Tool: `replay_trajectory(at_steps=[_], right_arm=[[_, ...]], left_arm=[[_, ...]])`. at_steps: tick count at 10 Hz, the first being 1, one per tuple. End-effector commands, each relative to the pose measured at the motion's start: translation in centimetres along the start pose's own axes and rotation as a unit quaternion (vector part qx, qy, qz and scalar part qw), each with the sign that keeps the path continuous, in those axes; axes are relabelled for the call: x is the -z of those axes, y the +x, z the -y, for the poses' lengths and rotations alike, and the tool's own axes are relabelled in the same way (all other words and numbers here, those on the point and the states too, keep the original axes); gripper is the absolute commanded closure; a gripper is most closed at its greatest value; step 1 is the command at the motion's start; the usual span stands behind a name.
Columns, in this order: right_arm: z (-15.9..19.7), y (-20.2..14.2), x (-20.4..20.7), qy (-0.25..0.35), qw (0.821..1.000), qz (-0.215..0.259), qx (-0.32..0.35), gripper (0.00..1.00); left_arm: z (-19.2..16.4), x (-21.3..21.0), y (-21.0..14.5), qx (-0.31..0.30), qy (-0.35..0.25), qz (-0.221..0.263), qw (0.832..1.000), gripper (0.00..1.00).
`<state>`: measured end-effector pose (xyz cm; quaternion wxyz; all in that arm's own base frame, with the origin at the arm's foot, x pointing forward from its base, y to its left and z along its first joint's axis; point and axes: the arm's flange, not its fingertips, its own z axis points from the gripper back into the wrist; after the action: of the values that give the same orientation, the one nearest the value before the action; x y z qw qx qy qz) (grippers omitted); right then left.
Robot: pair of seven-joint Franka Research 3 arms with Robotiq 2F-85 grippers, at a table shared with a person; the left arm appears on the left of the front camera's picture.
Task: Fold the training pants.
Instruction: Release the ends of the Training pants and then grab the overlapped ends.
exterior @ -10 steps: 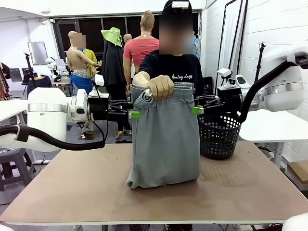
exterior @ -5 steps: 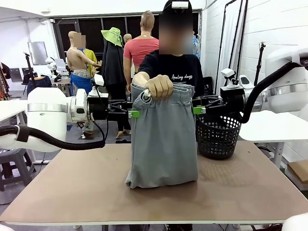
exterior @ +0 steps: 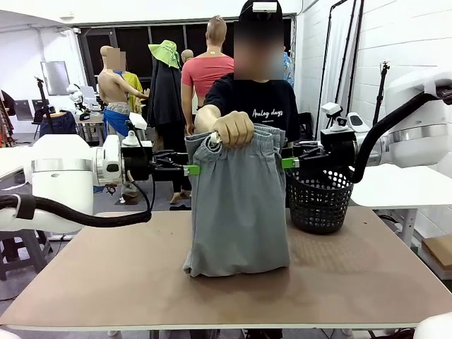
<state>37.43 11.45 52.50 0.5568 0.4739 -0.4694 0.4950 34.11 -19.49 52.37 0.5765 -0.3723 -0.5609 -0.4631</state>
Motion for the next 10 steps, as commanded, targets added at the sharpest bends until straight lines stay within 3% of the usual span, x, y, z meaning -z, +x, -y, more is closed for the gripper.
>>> replay_trajectory(at_steps=[1,5,10], right_arm=[[-0.5,-0.2,0.3,0.001,1.0,0.004,0.024,0.0],[-1.5,-1.3,0.6,0.038,0.998,-0.02,0.045,0.0],[-2.8,-2.0,0.7,0.051,0.998,-0.012,0.044,0.0]], left_arm=[[0.8,0.1,-0.2,-0.022,-0.011,0.016,1.0,0.0],[1.6,-0.1,-0.3,-0.016,-0.09,0.01,0.996,0.0],[1.9,0.2,-0.6,-0.018,-0.111,0.007,0.994,0.0]])
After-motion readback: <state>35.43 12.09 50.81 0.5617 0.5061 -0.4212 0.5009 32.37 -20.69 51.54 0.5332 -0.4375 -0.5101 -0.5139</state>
